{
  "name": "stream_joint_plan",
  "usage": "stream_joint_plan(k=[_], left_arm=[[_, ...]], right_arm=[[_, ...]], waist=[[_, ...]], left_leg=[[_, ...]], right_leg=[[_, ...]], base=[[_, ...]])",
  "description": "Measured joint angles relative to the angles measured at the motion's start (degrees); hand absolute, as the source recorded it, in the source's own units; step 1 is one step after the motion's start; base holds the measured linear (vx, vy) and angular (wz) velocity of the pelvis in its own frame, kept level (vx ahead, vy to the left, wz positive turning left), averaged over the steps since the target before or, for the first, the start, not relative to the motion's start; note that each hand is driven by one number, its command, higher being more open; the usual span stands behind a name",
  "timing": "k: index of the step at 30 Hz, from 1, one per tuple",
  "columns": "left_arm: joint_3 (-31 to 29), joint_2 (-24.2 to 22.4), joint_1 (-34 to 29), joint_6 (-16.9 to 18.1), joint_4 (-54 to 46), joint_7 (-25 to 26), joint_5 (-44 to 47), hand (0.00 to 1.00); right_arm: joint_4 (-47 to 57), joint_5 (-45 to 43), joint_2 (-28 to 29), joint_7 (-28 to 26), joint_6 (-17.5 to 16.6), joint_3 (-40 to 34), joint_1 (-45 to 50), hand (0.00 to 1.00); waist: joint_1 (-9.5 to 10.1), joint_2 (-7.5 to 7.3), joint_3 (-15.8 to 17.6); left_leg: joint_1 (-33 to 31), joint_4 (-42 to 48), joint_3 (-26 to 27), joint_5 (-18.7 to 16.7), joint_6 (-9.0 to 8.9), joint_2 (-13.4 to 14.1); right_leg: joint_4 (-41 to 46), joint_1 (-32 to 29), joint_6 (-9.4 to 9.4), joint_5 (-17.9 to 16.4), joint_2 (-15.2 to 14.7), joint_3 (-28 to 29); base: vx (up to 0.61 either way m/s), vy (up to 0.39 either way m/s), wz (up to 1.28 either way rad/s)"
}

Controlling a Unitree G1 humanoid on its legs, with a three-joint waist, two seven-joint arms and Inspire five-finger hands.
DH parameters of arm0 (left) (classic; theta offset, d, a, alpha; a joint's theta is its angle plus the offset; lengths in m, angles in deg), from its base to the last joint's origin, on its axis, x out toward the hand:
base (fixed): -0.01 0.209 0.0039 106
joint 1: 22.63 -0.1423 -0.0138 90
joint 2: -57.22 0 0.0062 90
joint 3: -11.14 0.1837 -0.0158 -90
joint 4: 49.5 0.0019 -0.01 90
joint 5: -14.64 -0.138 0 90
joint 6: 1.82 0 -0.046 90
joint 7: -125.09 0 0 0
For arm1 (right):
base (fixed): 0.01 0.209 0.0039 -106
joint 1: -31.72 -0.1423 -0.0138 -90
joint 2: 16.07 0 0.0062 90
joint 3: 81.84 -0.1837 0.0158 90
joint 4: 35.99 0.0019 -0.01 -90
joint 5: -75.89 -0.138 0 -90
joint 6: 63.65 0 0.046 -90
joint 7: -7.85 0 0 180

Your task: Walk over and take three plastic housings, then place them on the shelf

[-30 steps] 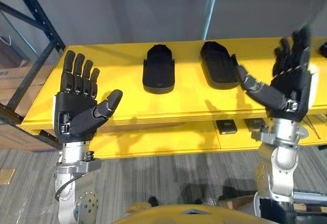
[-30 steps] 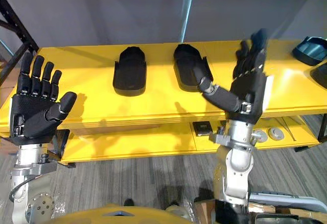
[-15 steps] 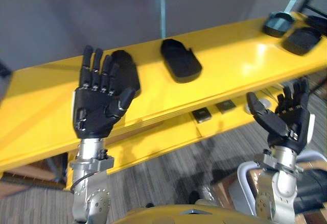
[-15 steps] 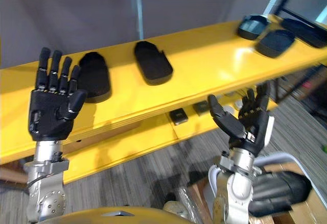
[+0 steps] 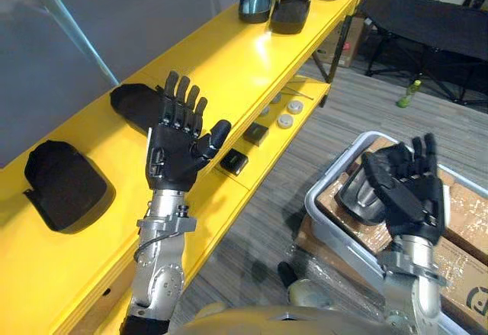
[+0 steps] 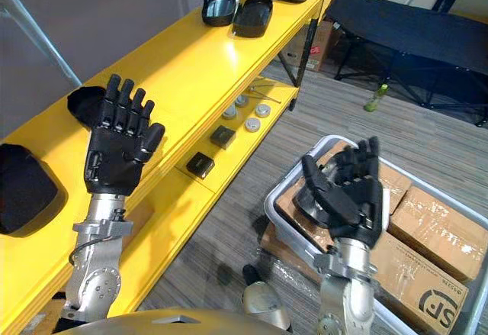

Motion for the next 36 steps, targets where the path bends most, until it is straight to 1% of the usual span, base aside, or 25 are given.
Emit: stream_joint_plan(k=[2,4,5,6,8,9,10,11,12,13,14,15,17,19,20,21,22,23,24,26,28,29,33,35,36], left_arm=[[0.72,0.16,0.73,1.33,-1.18,-0.62,0.36,1.0],[0.83,0.18,0.74,2.33,-1.2,-0.62,0.41,1.0],[0.87,0.32,0.75,2.52,-1.25,-0.62,0.44,1.0],[1.27,0.54,0.69,2.55,-1.32,-0.62,0.42,1.0],[2.71,1.46,0.67,2.23,-1.49,-0.67,0.41,1.0],[3.6,1.7,0.78,1.01,-1.58,-1.27,0.68,1.0],[3.6,1.62,0.82,0.44,-1.81,-1.5,1.13,1.0],[3.46,1.76,1.31,-0.32,-1.8,-1.49,2.3,1.0],[3.4,1.72,1.84,-0.75,-1.74,-1.48,3.19,1.0],[3.31,1.54,2.86,-1.08,-1.73,-1.51,4.14,1.0],[3.3,1.15,4.19,-1.59,-1.55,-1.81,4.86,1.0],[3.35,1.0,4.89,-1.78,-1.21,-2.2,5.56,1.0],[3.26,0.97,5.99,-2.89,-0.97,-4.12,7.95,1.0],[3.12,1.23,5.93,-3.83,-0.8,-4.63,8.5,1.0],[3.36,1.09,6.01,-4.59,-0.51,-4.55,8.79,1.0],[3.67,1.09,6.01,-4.84,-0.37,-4.5,8.88,1.0],[4.92,0.6,6.18,-5.56,0.33,-4.46,8.83,1.0],[6.57,-0.41,6.31,-6.32,1.82,-4.42,8.76,1.0],[9.59,-1.28,6.09,-8.16,3.63,-4.25,8.58,1.0],[12.37,-1.57,5.82,-10.07,4.08,-4.64,8.05,1.0],[12.57,-2.03,5.86,-10.3,4.05,-5.28,7.59,1.0],[12.42,-2.04,5.98,-10.29,4.04,-5.25,7.49,1.0],[11.63,-2.07,5.86,-10.21,4.25,-4.59,5.21,1.0],[10.64,-1.91,4.3,-10.15,4.47,-2.54,-0.47,1.0],[10.29,-1.6,3.63,-10.09,4.72,-2.08,-2.46,1.0]], right_arm=[[-0.43,-0.55,0.09,0.18,0.91,1.84,-0.55,1.0],[-0.93,0.01,0.88,-0.54,1.08,3.64,-0.29,1.0],[-0.98,-0.21,2.15,-2.45,1.07,4.32,0.42,1.0],[-0.9,-0.73,2.96,-4.18,1.06,4.92,0.81,1.0],[-0.86,-2.25,3.14,-6.81,1.1,6.53,1.47,1.0],[-0.92,-2.13,2.16,-7.24,1.05,7.64,0.19,1.0],[-1.34,-2.04,0.78,-7.17,1.02,9.4,-2.17,1.0],[-3.26,-1.61,-1.26,-6.93,0.71,12.42,-6.78,1.0],[-5.0,-1.12,-2.06,-6.58,0.23,14.06,-9.44,1.0],[-10.1,0.7,-2.89,-4.97,-0.68,16.95,-15.11,1.0],[-15.9,0.72,-2.43,-3.67,-0.67,19.63,-19.7,1.0],[-18.77,1.06,-1.88,-2.86,-0.66,20.63,-21.04,1.0],[-24.27,5.9,0.34,-0.23,-0.33,22.2,-22.57,1.0],[-24.2,9.02,0.53,0.52,0.31,22.54,-20.34,1.0],[-23.97,9.5,-0.12,0.57,1.32,22.5,-19.32,1.0],[-23.6,9.5,-0.48,0.56,2.06,22.47,-18.94,1.0],[-22.56,9.49,-2.14,0.65,3.22,21.64,-17.79,1.0],[-22.26,9.48,-3.66,0.85,3.66,20.53,-16.29,1.0],[-22.07,9.48,-5.11,1.52,4.38,18.13,-13.4,1.0],[-20.14,9.42,-6.7,1.99,5.01,15.44,-9.54,1.0],[-17.94,9.41,-7.45,1.99,5.0,13.68,-7.27,1.0],[-16.68,9.33,-7.58,2.0,4.98,12.96,-6.44,1.0],[-15.98,9.03,-8.04,2.67,5.09,12.56,-6.51,1.0],[-18.1,9.69,-7.94,4.74,6.03,12.74,-8.71,1.0],[-19.27,10.06,-7.92,5.65,6.19,12.74,-9.77,1.0]], waist=[[1.12,-1.1,0.81],[1.31,-1.57,1.33],[1.48,-2.37,1.92],[1.81,-3.35,2.53],[1.7,-4.69,3.46],[2.03,-4.14,4.0],[2.42,-4.17,3.96],[3.05,-4.17,3.97],[3.39,-3.9,4.1],[4.04,-3.27,4.08],[5.26,-3.09,3.94],[5.83,-3.05,3.9],[7.44,-4.47,3.35],[7.43,-5.26,3.12],[7.13,-6.13,2.62],[7.04,-5.99,2.5],[6.27,-5.04,2.35],[4.71,-3.47,2.41],[3.01,-2.44,2.03],[1.36,-2.18,1.87],[0.86,-2.2,1.88],[0.85,-2.23,1.83],[0.89,-0.53,0.63],[2.15,-0.05,0.35],[2.42,-0.67,0.69]], left_leg=[[-0.34,-1.17,-0.45,-0.91,-0.16,-0.47],[0.97,-1.67,-0.45,-2.21,0.0,-0.52],[2.24,-1.66,0.29,-2.9,0.17,-1.02],[3.09,-1.29,1.6,-3.0,0.36,-1.26],[2.95,-0.12,3.5,-2.76,1.66,-1.86],[2.62,-0.65,5.35,-1.73,2.37,-1.61],[2.08,-0.91,7.64,-0.93,2.56,-0.91],[2.03,-2.09,9.94,0.58,2.39,0.25],[2.07,-2.59,10.88,1.32,2.25,1.09],[1.71,-2.82,12.19,2.41,1.54,3.32],[0.53,-2.43,12.96,3.23,0.52,5.59],[-0.19,-2.35,13.15,3.73,-0.12,6.5],[-2.94,-2.04,13.32,5.97,-2.84,9.04],[-4.86,-0.97,13.71,7.21,-4.99,11.15],[-5.56,-0.91,14.24,8.28,-6.69,12.25],[-5.74,-1.46,14.64,8.88,-7.59,13.11],[-6.06,-2.63,15.19,10.27,-9.14,15.02],[-6.18,-3.54,14.62,11.45,-8.73,16.66],[-5.46,-4.92,14.01,13.71,-7.4,18.01],[-4.4,-5.6,13.99,16.04,-4.82,18.97],[-3.64,-5.92,13.26,16.78,-4.26,18.38],[-2.83,-7.11,11.48,16.54,-4.07,16.65],[-2.27,-12.64,7.2,14.47,-4.63,12.56],[-0.78,-15.49,7.19,12.28,-8.21,9.74],[-0.62,-15.15,7.38,12.03,-8.94,8.82]], right_leg=[[5.13,-3.08,0.59,-1.08,0.12,-1.13],[8.52,-4.02,0.61,-1.16,0.73,-1.21],[9.77,-3.85,0.65,-1.17,0.68,-1.16],[9.74,-3.26,0.7,-1.16,0.08,-1.59],[6.33,-1.6,2.45,-0.65,-1.89,-3.04],[7.63,-2.89,0.3,-2.05,-3.63,-7.74],[12.55,-5.12,-1.57,-3.31,-5.18,-11.88],[20.52,-6.79,-4.35,-5.29,-7.4,-17.58],[24.29,-6.78,-5.01,-6.51,-8.71,-20.29],[30.62,-6.27,-6.27,-8.56,-11.42,-24.07],[34.67,-4.56,-6.16,-9.96,-14.32,-25.42],[35.57,-3.41,-5.92,-10.28,-15.75,-25.52],[33.33,1.91,-4.66,-9.5,-20.37,-24.63],[24.21,6.87,-0.42,-6.96,-21.27,-25.43],[18.23,9.38,7.02,-11.39,-20.31,-27.63],[16.22,9.45,8.35,-13.44,-19.73,-28.81],[13.94,9.35,7.59,-16.27,-17.69,-29.59],[13.56,9.3,6.79,-16.8,-15.6,-29.83],[13.89,9.38,5.75,-16.88,-13.78,-29.96],[13.97,8.98,3.96,-17.25,-12.3,-28.56],[13.85,7.14,2.75,-16.72,-11.98,-25.62],[13.75,5.93,2.42,-16.4,-12.2,-23.8],[15.02,1.06,4.04,-15.05,-13.59,-21.05],[14.62,-0.15,6.63,-13.5,-15.86,-19.09],[14.28,-0.04,7.4,-12.98,-16.69,-18.3]], base=[[-0.13,0.016,0.26],[-0.16,0.025,-0.1],[-0.19,0.023,-0.47],[-0.32,0.022,-0.63],[-0.37,0.022,-0.48],[-0.35,0.047,-0.57],[-0.38,0.049,-0.94],[-0.21,0.012,-0.88],[-0.23,-0.021,-0.92],[-0.19,-0.086,-0.79],[-0.18,-0.127,-0.71],[-0.19,-0.298,-0.54],[-0.17,-0.461,-0.37],[-0.13,-0.435,-0.42],[-0.12,-0.359,-0.58],[-0.14,-0.446,-0.82],[-0.11,-0.426,-0.6],[-0.1,-0.463,-0.41],[-0.06,-0.335,-0.17],[-0.05,-0.208,-0.51],[-0.06,-0.071,-0.86],[-0.06,0.028,-0.78],[-0.08,0.111,-0.3],[-0.09,0.256,-0.2],[-0.13,0.281,-0.26]])
